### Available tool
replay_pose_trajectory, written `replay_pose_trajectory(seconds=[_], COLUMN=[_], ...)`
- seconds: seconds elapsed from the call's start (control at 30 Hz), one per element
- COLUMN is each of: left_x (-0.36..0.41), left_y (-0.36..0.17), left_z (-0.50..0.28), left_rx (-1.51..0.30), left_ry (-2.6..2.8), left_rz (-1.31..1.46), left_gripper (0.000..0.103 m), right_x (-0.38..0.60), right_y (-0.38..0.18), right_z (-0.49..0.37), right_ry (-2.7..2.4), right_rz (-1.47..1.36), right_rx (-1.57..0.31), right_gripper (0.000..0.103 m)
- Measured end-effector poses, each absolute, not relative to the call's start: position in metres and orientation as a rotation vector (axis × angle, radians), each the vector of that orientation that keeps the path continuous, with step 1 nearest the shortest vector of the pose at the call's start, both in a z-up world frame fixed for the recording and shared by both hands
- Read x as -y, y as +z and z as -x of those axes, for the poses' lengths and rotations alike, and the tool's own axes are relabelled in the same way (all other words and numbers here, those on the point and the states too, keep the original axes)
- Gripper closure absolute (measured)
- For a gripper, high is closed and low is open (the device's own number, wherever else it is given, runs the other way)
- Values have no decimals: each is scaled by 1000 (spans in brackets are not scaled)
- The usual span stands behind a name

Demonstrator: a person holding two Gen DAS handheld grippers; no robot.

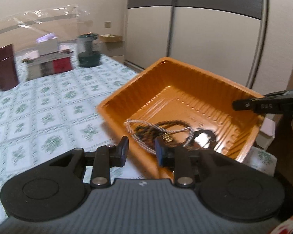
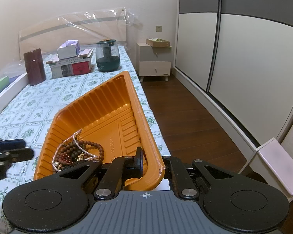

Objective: Organize jewelry
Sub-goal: 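Carry the bracelet into the tray with the left tool and open it, then grasp the last dark bead bracelet on the sheet with the left tool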

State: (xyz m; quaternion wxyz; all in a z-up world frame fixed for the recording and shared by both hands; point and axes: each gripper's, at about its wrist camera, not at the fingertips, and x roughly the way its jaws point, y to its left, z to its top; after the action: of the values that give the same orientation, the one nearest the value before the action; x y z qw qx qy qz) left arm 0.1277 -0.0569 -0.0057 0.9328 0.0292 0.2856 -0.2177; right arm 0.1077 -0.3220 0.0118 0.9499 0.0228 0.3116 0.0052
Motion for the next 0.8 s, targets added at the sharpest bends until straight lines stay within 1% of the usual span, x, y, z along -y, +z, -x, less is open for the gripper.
replay_pose_trajectory(seconds=[0.5, 0.63, 0.8], left_x=[-54, -63, -56], left_y=[-29, -33, -37], left_z=[-106, -107, -114], left_rx=[-657, -663, -680], left_ry=[-112, -95, -131], left_rz=[3, -7, -22], left_gripper=[77, 77, 77], right_x=[321, 321, 321], right_y=[11, 11, 11], right_z=[-108, -109, -109], right_ry=[7, 8, 7], right_rz=[-40, -36, -39], right_rx=[-633, -634, -634], right_gripper=[96, 96, 96])
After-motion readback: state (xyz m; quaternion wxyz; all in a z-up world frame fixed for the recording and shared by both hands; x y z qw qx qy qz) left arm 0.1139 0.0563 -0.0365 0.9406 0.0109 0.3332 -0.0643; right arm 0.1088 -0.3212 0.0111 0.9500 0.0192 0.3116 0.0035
